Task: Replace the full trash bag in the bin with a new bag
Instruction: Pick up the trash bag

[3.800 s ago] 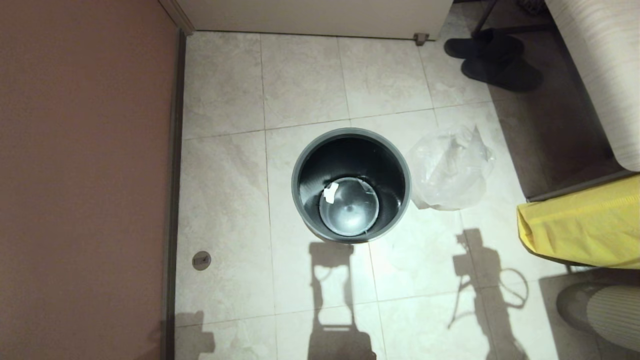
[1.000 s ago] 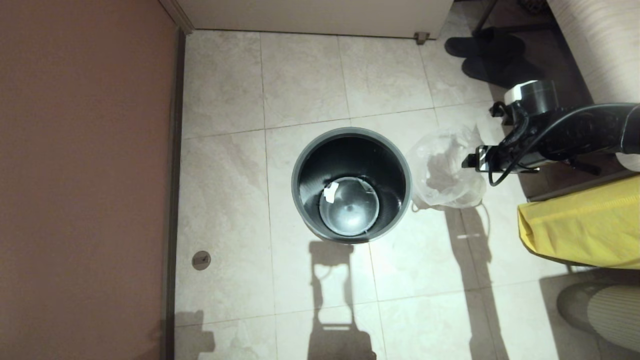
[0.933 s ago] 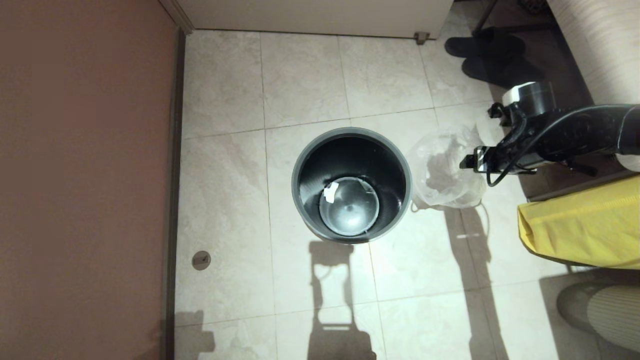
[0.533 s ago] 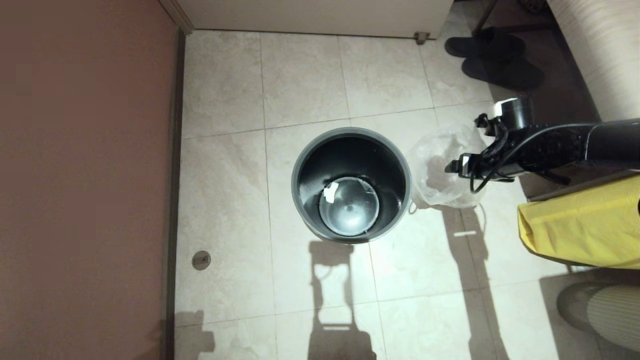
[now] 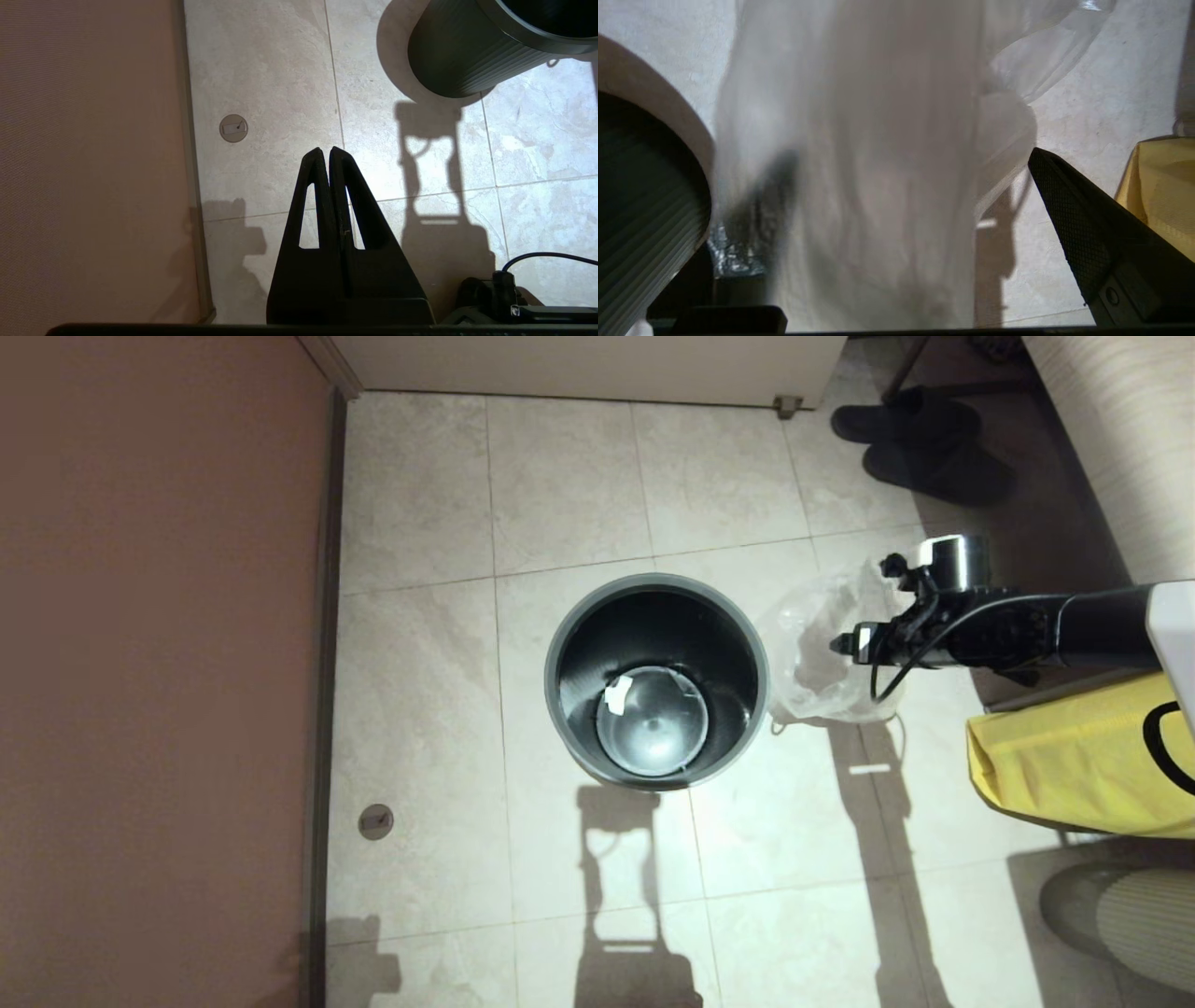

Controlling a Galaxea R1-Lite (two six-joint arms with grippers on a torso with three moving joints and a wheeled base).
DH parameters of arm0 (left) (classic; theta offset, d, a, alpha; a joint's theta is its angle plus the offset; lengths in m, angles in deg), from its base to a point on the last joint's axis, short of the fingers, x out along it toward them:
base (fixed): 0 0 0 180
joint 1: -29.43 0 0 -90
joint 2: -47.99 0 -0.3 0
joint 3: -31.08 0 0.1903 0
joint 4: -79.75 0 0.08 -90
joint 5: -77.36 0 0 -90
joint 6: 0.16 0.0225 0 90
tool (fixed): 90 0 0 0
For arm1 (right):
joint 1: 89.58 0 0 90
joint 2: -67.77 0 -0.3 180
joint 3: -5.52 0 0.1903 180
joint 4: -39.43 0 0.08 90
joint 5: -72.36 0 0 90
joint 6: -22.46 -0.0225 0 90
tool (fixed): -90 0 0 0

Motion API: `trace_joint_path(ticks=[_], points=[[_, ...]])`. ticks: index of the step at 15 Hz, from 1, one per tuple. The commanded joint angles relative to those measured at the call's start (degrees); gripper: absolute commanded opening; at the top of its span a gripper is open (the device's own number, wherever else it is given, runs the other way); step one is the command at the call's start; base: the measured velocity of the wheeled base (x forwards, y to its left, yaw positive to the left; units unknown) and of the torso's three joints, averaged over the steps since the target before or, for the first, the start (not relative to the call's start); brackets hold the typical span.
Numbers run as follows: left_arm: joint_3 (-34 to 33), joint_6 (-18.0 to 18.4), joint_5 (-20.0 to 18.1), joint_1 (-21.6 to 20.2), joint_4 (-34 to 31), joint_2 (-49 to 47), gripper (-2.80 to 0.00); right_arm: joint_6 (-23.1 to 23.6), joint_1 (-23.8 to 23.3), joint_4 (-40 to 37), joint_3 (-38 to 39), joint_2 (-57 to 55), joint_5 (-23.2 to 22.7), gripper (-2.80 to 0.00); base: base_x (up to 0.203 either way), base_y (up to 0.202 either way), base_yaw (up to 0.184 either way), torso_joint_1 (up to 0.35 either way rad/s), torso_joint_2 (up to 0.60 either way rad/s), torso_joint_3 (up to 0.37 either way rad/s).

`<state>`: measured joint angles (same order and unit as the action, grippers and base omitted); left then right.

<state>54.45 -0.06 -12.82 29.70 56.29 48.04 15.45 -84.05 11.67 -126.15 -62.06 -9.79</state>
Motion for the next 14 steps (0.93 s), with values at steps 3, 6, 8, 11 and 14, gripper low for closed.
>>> trace_joint_path(ticks=[3,6,8,11,14], points=[[0.0,0.0,0.0,0.1,0.0,0.0,-2.80,0.0,-0.9,-0.2,0.0,-0.1,0.1,-2.80,0.000,0.000,0.000,0.000,0.00,0.000],[0.0,0.0,0.0,0.0,0.0,0.0,-2.80,-0.3,-0.8,-1.1,0.6,1.7,0.1,-2.80,0.000,0.000,0.000,0.000,0.00,0.000],[0.0,0.0,0.0,0.0,0.0,0.0,-2.80,-0.3,-0.7,-3.1,1.3,3.7,0.0,-2.80,0.000,0.000,0.000,0.000,0.00,0.000],[0.0,0.0,0.0,0.0,0.0,0.0,-2.80,-0.7,-0.5,-7.0,3.4,8.2,-0.1,-2.80,0.000,0.000,0.000,0.000,0.00,0.000],[0.0,0.0,0.0,0.0,0.0,0.0,-2.80,-2.1,0.0,-11.0,5.1,14.7,-0.2,-2.80,0.000,0.000,0.000,0.000,0.00,0.000]])
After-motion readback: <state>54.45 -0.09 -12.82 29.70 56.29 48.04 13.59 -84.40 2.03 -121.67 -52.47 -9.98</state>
